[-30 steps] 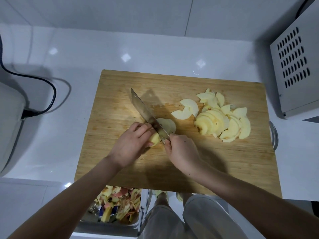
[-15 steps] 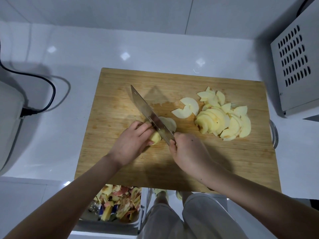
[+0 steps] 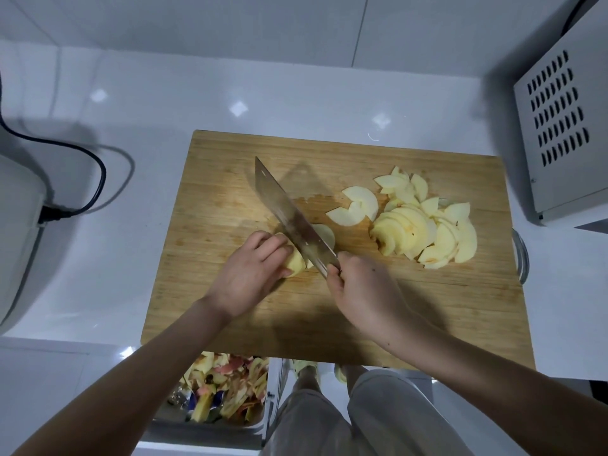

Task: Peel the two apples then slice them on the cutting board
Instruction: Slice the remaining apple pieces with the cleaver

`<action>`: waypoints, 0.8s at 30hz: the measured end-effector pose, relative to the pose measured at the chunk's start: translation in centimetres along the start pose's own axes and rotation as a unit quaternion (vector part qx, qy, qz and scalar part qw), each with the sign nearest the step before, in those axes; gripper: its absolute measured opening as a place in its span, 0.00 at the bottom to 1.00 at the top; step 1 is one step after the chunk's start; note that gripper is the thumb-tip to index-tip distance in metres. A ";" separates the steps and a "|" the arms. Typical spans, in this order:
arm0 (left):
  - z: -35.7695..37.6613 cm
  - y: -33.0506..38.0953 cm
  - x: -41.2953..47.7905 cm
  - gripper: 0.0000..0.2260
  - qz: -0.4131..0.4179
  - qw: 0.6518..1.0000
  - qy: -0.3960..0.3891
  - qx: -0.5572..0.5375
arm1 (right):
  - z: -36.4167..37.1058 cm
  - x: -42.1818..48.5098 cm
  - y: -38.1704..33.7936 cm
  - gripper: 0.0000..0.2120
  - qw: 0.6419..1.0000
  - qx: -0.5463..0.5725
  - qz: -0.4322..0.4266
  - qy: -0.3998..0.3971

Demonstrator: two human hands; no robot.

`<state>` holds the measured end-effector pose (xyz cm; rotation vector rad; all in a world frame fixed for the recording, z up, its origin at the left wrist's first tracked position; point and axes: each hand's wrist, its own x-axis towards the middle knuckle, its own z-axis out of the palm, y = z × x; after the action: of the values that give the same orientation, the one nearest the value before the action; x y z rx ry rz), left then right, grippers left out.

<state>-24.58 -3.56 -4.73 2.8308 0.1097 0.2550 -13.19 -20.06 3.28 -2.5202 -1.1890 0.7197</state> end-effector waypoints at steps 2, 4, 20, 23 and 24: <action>0.0 0.0 0.0 0.17 0.003 1.000 0.000 0.005 | -0.3 -0.2 -0.1 0.10 1.000 -0.007 -0.003 -0.007; 0.0 0.1 0.0 0.15 0.003 1.000 0.003 0.002 | -0.3 -0.1 -0.2 0.11 1.000 -0.010 0.000 -0.017; 0.3 -0.1 -0.1 0.15 0.009 1.000 0.011 0.008 | -0.5 -0.2 -1.0 0.10 1.000 -0.019 -0.001 -0.023; 0.3 -0.1 -0.3 0.16 0.016 1.000 0.015 0.011 | 0.8 0.9 -0.9 0.10 1.000 -0.014 0.002 -0.025; 0.4 -0.2 -0.3 0.17 0.015 1.000 0.014 0.010 | 1.4 1.3 -0.9 0.11 1.000 -0.009 0.006 -0.025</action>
<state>-24.84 -3.55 -5.19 2.8520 0.0753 0.3029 -13.84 -18.42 2.11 -2.5413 -1.2019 0.7814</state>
